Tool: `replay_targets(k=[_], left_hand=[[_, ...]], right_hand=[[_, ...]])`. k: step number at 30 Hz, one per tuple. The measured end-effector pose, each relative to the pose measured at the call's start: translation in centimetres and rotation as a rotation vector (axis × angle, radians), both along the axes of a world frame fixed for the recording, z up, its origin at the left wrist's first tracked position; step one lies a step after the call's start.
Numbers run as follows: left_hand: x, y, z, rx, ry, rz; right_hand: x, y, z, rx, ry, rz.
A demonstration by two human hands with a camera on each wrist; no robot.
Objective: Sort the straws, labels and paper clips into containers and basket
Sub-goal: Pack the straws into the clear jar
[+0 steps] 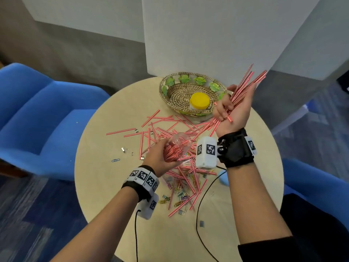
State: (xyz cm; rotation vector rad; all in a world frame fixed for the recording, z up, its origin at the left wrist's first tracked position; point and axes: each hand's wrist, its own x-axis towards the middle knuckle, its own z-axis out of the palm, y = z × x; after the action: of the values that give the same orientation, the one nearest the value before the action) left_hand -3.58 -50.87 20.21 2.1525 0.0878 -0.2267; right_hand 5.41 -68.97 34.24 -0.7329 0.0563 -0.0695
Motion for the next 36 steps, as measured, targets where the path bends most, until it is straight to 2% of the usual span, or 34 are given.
replay_targets(k=[3, 7, 15, 19, 22, 27, 33, 36], left_hand=[[-0.5, -0.5, 0.6, -0.029, -0.030, -0.034], [-0.9, -0.5, 1.0, -0.038, -0.046, -0.019], [-1.5, 1.1, 0.9, -0.036, -0.011, 0.000], [-1.6, 1.5, 1.0, -0.013, -0.029, 0.002], [-1.7, 1.7, 0.9, -0.031, -0.035, -0.017], [-1.6, 1.5, 0.9, -0.120, -0.059, -0.050], [-1.5, 1.1, 1.6, -0.140, -0.123, -0.086], [-1.3, 0.9, 1.8, -0.189, -0.116, -0.066]], right_hand=[[-0.8, 1.2, 0.6, -0.105, -0.008, -0.023], [-1.4, 2.4, 0.7, -0.173, 0.048, 0.081], [-1.0, 2.8, 0.6, -0.132, 0.210, 0.292], [-0.9, 3.0, 0.3, -0.064, 0.250, 0.250], [-0.9, 3.1, 0.0, -0.071, 0.250, 0.155], [-1.6, 4.4, -1.4, -0.131, 0.128, 0.068], [-2.5, 5.7, -2.6, -0.072, 0.060, 0.099], [-2.7, 6.0, -3.4, -0.106, 0.030, 0.123]])
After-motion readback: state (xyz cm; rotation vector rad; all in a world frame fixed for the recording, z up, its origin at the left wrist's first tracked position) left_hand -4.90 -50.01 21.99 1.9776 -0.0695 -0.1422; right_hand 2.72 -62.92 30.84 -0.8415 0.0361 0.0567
